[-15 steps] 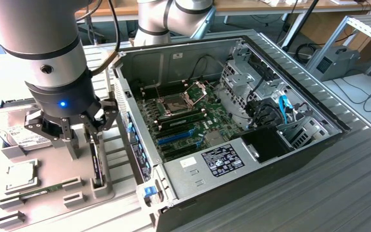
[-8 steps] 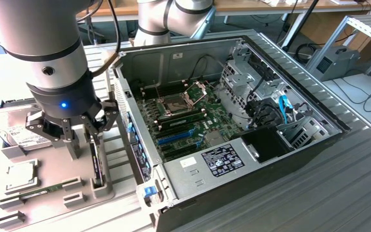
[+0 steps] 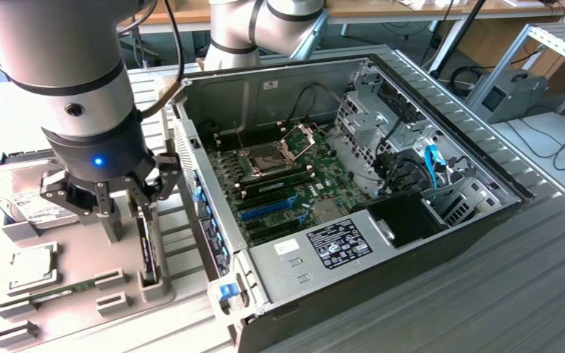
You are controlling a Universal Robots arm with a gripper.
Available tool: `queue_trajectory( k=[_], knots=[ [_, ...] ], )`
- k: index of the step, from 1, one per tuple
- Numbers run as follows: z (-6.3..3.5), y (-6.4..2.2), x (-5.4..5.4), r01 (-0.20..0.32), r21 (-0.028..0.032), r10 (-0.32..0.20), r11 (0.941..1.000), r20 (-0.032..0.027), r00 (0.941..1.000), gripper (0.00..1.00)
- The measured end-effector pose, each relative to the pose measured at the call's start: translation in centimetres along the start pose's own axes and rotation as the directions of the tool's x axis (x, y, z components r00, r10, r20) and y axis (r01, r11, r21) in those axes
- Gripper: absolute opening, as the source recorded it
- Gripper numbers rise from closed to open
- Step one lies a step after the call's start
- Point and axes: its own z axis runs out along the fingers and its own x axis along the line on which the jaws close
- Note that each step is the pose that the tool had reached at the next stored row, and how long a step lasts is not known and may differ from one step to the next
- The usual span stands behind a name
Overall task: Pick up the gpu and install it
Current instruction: 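Pick up the gpu and move the gpu toward the slot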
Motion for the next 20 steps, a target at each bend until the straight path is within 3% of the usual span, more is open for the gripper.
queue_trajectory(
  k=[20],
  knots=[
    [0.88, 0.01, -0.02, 0.000, 0.0007, 0.000, 1.0000, 0.0001, 1.0000, 0.42]
  ],
)
